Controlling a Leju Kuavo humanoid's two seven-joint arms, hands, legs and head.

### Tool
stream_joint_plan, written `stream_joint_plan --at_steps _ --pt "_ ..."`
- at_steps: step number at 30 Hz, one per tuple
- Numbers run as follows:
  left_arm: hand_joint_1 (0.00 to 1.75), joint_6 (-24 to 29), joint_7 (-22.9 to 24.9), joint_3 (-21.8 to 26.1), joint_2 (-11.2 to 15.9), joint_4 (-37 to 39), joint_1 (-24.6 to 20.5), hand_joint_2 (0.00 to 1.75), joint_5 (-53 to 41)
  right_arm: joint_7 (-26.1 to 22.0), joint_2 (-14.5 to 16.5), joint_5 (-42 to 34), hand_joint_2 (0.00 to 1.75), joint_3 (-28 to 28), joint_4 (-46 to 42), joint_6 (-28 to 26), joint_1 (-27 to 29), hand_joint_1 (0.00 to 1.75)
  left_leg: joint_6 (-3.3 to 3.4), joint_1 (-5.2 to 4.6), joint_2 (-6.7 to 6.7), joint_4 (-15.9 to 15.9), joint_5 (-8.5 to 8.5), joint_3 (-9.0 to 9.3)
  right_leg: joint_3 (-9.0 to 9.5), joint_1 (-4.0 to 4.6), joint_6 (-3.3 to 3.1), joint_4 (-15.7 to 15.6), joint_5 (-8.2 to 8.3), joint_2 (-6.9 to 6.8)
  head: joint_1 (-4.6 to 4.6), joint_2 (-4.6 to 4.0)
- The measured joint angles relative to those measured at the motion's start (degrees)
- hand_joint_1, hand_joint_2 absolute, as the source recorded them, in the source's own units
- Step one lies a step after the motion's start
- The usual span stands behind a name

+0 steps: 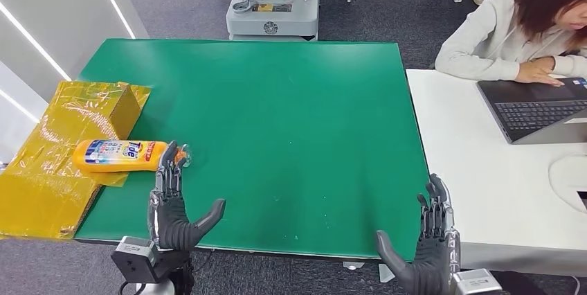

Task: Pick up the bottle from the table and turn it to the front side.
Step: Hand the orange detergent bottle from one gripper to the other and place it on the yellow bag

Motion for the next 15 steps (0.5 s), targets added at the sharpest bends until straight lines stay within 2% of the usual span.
stream_joint_plan --at_steps 8,15 --pt "0.0 -4.3 4.1 -0.6 1.4 -0.2 -0.1 1.75 -1.6 1.3 -0.1 0.5 1.75 0.7 -0.6 2.4 0.0 0.0 0.0 0.0 0.0 0.0 0.0 0.0 0.0 0.0 0.0 0.0 0.0 0.0 -0.01 0.0" --pt "0.0 -6.6 6.6 -0.6 1.5 -0.4 -0.2 1.75 -3.5 1.1 -0.7 1.0 1.75 0.3 -0.6 5.2 -0.3 0.0 0.0 -0.01 0.0 0.0 0.0 0.0 0.0 0.0 0.0 0.0 0.0 0.0 0.01 0.0"
